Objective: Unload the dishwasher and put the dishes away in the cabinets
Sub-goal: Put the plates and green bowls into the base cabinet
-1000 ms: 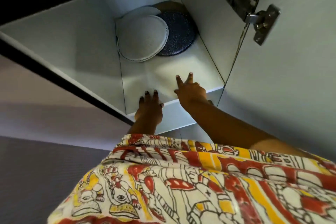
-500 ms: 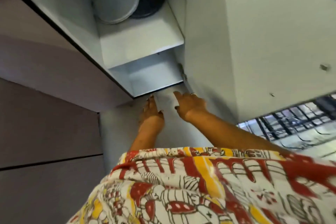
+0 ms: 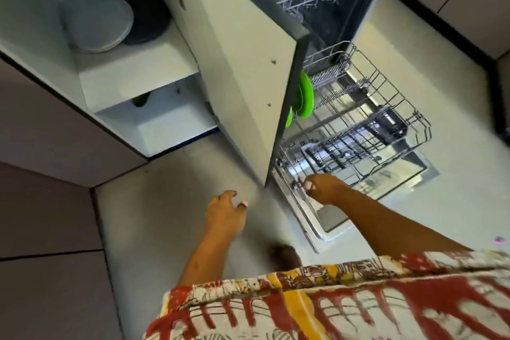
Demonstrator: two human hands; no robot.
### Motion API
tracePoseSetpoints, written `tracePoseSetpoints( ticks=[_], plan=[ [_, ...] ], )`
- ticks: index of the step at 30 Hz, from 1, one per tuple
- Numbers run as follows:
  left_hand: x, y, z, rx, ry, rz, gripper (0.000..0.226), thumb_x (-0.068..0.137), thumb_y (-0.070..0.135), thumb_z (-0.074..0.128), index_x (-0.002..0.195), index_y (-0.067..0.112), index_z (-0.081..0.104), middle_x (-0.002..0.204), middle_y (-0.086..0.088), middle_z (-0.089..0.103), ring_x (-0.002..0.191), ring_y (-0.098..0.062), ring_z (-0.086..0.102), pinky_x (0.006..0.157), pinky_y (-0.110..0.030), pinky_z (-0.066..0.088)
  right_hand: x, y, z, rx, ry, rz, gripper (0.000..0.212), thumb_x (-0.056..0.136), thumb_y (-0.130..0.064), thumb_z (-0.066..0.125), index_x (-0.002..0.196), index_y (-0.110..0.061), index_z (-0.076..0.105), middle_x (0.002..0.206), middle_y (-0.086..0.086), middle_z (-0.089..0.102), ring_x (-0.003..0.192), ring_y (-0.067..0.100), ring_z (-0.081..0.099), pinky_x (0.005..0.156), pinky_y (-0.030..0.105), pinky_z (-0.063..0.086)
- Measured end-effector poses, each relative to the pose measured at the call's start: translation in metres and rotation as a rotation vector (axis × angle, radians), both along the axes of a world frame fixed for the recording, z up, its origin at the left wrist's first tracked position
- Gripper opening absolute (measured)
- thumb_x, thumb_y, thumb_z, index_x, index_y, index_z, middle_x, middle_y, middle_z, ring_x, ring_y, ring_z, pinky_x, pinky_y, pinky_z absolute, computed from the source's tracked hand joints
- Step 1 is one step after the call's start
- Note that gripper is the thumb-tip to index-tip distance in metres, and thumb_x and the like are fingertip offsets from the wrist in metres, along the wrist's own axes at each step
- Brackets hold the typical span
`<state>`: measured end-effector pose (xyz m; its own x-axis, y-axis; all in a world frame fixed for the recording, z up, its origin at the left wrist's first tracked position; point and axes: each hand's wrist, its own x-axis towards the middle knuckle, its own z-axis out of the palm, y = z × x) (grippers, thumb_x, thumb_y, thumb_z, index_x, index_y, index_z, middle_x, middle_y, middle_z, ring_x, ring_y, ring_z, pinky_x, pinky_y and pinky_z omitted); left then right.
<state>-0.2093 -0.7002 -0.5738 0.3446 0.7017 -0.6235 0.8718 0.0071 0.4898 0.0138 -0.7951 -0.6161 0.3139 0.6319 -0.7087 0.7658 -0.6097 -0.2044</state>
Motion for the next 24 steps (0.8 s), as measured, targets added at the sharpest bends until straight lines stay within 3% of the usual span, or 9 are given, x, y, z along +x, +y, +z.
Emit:
tracePoseSetpoints(
  ticks=[5,7,9,12,17,24],
  plan=[
    [0.071,-0.015,-0.003,-0.175,-0.050,-0.119,0.027,0.094,0.028,0.049,0.117,0.016,0.058,0.121,-0.016,0.060,0.107,-0.032,0.057,0.088,-0.034,0.046,0.056,0.020,-0.004,0.050,0.007,-0.079,0.031,0.096,-0.021,0.046,0.123,-0.010,0.056,0.128,0.017,0.057,0.117,0.032,0.055,0.096,0.036,0.045],
    [0.106,-0.017,-0.002,-0.246,-0.081,-0.097,0.027,0.095,0.029,0.048,0.118,0.018,0.056,0.118,-0.013,0.060,0.093,-0.025,0.056,0.075,-0.026,0.044,0.076,0.035,-0.003,0.114,0.004,-0.099,0.032,0.096,-0.018,0.045,0.125,-0.009,0.056,0.128,0.016,0.058,0.116,0.032,0.056,0.095,0.035,0.045],
    [0.152,-0.017,-0.003,-0.292,-0.125,-0.068,0.027,0.096,0.025,0.048,0.120,0.015,0.055,0.117,-0.009,0.060,0.095,-0.021,0.055,0.069,-0.018,0.043,0.106,0.052,-0.005,0.156,-0.013,-0.113,0.030,0.094,-0.020,0.049,0.123,-0.013,0.057,0.126,0.016,0.059,0.115,0.032,0.057,0.093,0.036,0.046],
    [0.214,-0.009,-0.013,-0.264,-0.164,0.005,0.027,0.095,0.021,0.049,0.120,0.014,0.054,0.120,-0.009,0.061,0.109,-0.028,0.057,0.088,-0.032,0.046,0.148,0.076,-0.015,0.211,-0.011,-0.142,0.030,0.089,-0.020,0.053,0.119,-0.016,0.059,0.124,0.016,0.060,0.113,0.031,0.058,0.095,0.038,0.048],
    [0.299,0.052,-0.043,-0.053,-0.193,0.266,0.027,0.088,0.017,0.057,0.115,0.013,0.058,0.114,-0.011,0.065,0.103,-0.032,0.061,0.084,-0.032,0.048,0.212,0.118,-0.035,0.227,0.007,-0.140,0.039,0.090,-0.020,0.053,0.129,-0.018,0.053,0.128,0.017,0.054,0.113,0.034,0.057,0.096,0.040,0.048],
    [0.341,0.119,-0.091,0.229,-0.077,0.291,0.039,0.084,0.016,0.063,0.119,0.004,0.054,0.123,-0.019,0.057,0.115,-0.035,0.053,0.095,-0.041,0.043,0.258,0.154,-0.079,0.302,0.033,0.006,0.054,0.092,-0.020,0.053,0.143,-0.028,0.036,0.145,0.015,0.036,0.130,0.036,0.040,0.108,0.042,0.037]
  ],
)
